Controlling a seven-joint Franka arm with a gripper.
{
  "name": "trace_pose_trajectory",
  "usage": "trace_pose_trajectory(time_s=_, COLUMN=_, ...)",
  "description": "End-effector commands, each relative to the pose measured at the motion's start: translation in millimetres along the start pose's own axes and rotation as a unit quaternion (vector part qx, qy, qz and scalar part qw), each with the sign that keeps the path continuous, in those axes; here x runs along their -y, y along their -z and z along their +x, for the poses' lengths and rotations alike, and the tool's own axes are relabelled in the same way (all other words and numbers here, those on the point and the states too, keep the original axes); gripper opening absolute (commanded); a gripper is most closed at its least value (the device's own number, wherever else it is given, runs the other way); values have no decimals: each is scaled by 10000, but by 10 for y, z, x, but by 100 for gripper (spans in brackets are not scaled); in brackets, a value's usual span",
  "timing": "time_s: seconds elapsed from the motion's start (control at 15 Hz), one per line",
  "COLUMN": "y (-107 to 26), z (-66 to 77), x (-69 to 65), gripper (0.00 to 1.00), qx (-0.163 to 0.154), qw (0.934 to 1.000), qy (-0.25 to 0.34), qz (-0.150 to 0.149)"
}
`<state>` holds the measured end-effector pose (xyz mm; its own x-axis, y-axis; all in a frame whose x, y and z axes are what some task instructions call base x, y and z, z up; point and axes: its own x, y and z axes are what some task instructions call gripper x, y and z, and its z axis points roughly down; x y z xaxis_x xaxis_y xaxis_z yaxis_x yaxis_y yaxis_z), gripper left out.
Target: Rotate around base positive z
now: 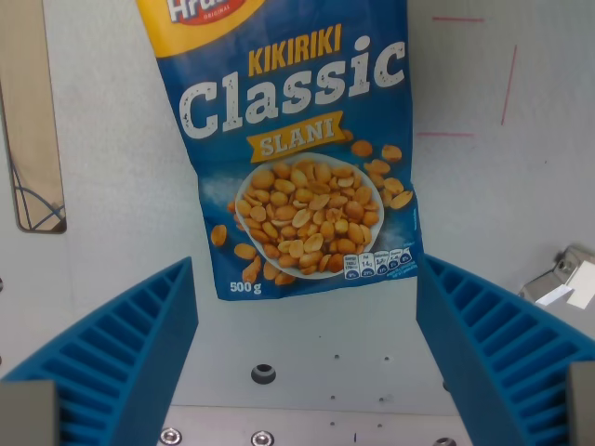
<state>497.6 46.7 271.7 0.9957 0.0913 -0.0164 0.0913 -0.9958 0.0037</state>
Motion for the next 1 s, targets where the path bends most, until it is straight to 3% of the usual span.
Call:
trace_pose_trajectory(time_s=0.07, y=22, z=3, x=0, gripper=100, qx=-26, qw=10000, qy=65, qz=-2)
trace_pose_trajectory(time_s=1.0, y=22, z=3, x=0, gripper=100, qx=-29, qw=9950, qy=997, qz=-20)
